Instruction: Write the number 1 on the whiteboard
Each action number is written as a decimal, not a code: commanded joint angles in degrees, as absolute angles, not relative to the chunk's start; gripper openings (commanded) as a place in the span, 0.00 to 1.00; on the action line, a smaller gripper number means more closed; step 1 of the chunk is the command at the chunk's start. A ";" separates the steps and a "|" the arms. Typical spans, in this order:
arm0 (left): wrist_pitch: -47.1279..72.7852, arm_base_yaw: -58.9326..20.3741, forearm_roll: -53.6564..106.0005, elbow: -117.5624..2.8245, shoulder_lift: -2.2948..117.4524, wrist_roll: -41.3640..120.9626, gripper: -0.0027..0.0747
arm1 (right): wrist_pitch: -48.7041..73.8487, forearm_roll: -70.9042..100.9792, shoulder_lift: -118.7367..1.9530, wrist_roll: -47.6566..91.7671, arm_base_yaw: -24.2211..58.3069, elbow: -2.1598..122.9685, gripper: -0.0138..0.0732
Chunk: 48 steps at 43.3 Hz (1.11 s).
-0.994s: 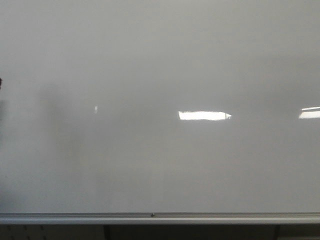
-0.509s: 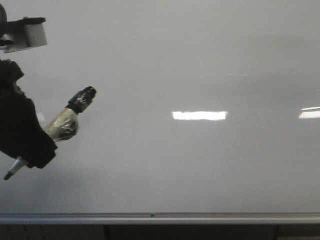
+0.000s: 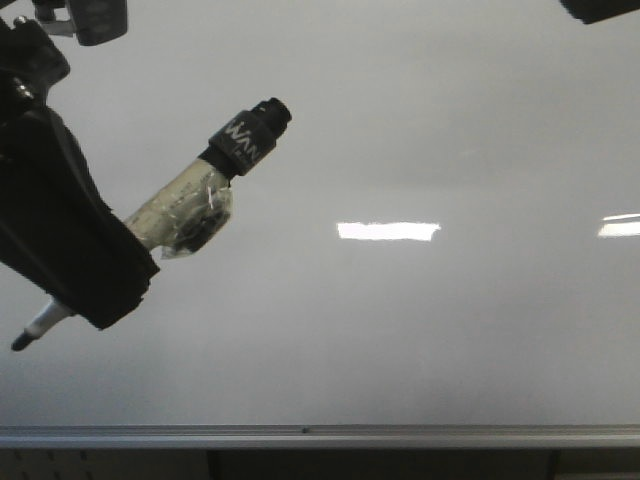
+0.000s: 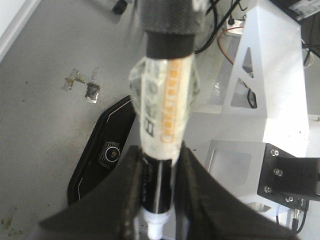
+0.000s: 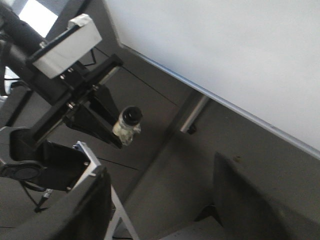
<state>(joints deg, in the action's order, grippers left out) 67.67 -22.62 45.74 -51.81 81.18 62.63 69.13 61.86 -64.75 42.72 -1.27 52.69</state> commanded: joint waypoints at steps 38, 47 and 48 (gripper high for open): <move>69.01 -28.17 52.13 -57.68 79.38 64.47 0.01 | 73.84 72.11 -80.14 45.62 20.35 58.92 0.70; 69.01 -28.17 52.13 -57.68 79.38 64.47 0.01 | 73.20 74.08 -80.79 46.82 21.37 58.92 0.63; 69.01 -28.17 52.13 -57.68 79.38 64.47 0.01 | 73.23 74.08 -80.79 46.82 21.37 58.92 0.59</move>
